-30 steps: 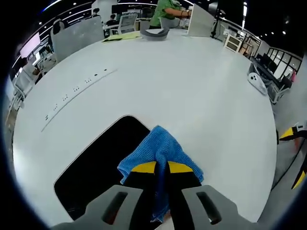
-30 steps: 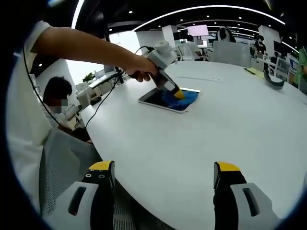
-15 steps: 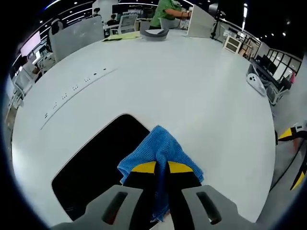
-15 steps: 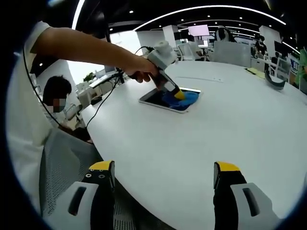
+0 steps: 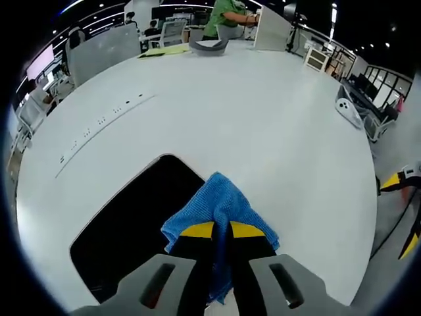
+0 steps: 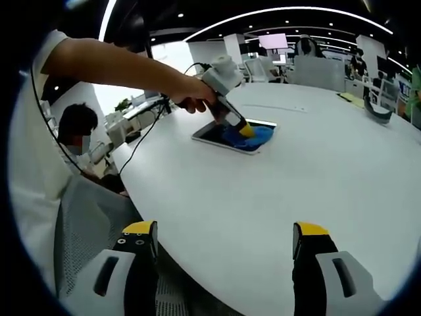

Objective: Wipe the mirror surface with the cleaning cloth until all visible marks leave the cleaned area.

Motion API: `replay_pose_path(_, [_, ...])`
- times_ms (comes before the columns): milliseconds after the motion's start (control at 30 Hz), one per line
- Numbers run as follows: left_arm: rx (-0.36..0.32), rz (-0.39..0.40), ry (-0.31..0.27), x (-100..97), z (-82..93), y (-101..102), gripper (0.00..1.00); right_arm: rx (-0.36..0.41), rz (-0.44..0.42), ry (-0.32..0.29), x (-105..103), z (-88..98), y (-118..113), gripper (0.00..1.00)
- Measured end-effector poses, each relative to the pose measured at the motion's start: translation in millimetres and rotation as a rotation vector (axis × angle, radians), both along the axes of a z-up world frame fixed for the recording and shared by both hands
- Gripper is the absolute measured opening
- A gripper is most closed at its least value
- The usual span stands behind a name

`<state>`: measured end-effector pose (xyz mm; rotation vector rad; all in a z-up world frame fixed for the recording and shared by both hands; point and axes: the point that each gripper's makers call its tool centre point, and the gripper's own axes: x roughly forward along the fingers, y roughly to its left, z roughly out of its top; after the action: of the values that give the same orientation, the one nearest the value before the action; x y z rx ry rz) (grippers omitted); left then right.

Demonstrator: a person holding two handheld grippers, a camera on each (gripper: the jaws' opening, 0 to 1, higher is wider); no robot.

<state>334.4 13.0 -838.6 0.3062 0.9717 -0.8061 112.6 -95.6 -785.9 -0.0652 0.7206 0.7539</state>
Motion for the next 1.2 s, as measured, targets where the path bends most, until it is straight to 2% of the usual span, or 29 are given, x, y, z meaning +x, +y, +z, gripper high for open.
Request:
replay_pose_path(633, [0.001,-0.020,-0.018,-3.8,0.3,3,0.05,-0.003,0.000,0.002,-5,0.9,1,0.83])
replay_pose_path(1200, [0.011,-0.021,-0.016,-8.1,0.9,16,0.05,-0.013,0.006,0.001,-7,1.7,2,0.83])
